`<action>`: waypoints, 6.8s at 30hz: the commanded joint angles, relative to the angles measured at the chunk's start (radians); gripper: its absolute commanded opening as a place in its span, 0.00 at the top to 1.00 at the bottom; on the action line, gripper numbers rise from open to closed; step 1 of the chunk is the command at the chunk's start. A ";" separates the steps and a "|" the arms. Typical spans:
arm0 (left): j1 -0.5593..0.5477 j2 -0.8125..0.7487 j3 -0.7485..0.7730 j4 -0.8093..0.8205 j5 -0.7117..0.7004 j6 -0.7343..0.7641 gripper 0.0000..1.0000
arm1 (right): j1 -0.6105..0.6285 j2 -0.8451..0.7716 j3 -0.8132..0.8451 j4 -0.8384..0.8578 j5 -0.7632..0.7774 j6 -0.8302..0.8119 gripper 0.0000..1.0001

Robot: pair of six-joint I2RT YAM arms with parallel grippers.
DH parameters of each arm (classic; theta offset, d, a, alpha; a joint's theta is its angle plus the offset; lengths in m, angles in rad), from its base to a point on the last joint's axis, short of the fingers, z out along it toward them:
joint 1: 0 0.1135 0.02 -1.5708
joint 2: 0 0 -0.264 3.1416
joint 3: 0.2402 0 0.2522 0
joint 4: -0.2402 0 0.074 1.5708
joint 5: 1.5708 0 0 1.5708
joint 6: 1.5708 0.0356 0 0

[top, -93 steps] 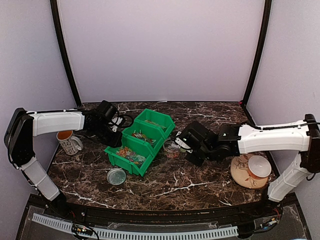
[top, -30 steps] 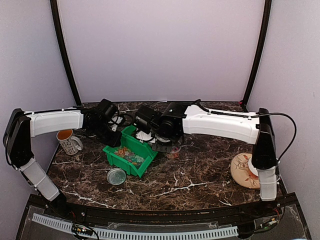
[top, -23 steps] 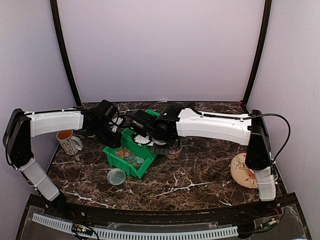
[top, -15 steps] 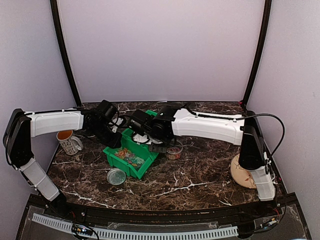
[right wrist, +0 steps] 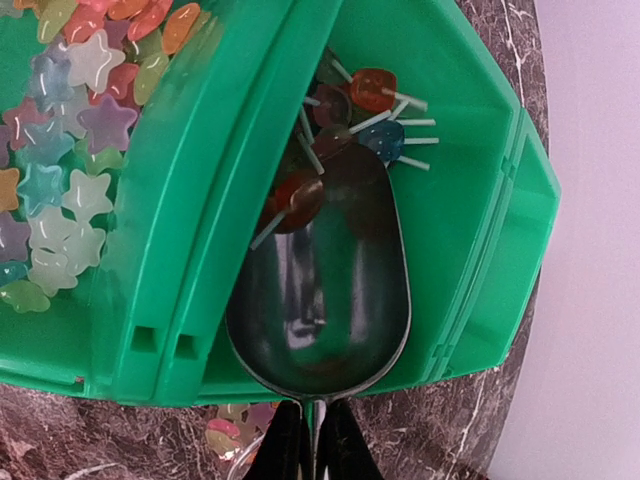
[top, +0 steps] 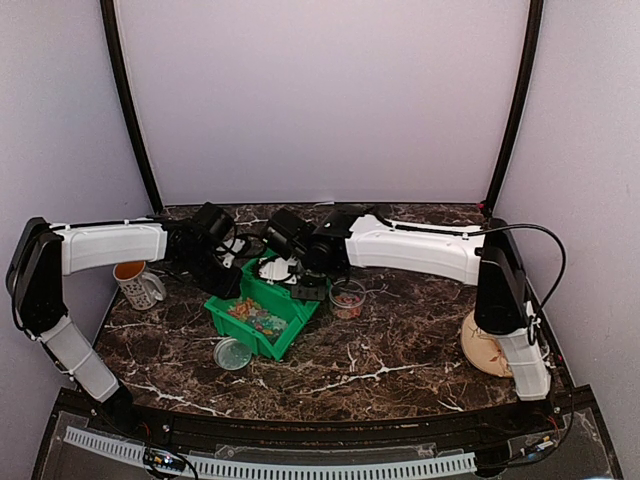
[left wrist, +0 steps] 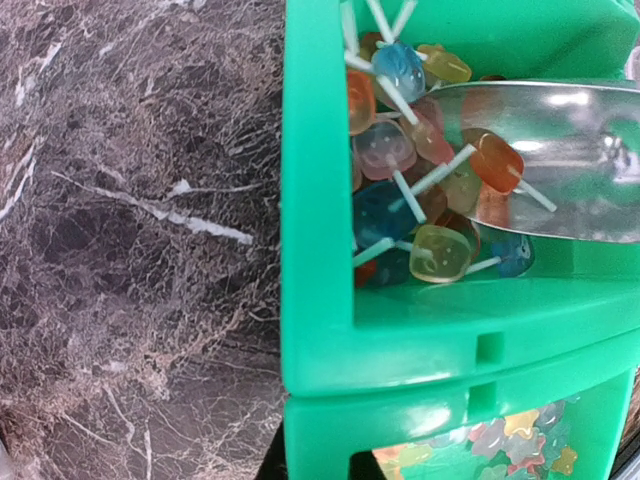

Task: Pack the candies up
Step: Scoop the fake candies from the storage box, then place the fake candies in the packing bottle, then adjust the fake candies in the storage box.

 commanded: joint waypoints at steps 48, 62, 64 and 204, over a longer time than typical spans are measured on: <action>0.001 -0.095 0.018 0.088 0.013 -0.002 1.00 | -0.080 -0.415 -0.997 1.359 -0.184 0.393 1.00; 0.008 -0.095 0.018 0.090 0.018 -0.003 1.00 | -0.106 -0.511 -1.119 1.497 -0.128 0.433 1.00; 0.008 -0.094 0.019 0.090 0.019 -0.003 1.00 | -0.106 -0.518 -1.120 1.491 -0.120 0.434 1.00; 0.030 -0.230 -0.116 0.320 0.052 -0.023 1.00 | 0.082 -0.497 -0.484 0.277 0.408 0.304 1.00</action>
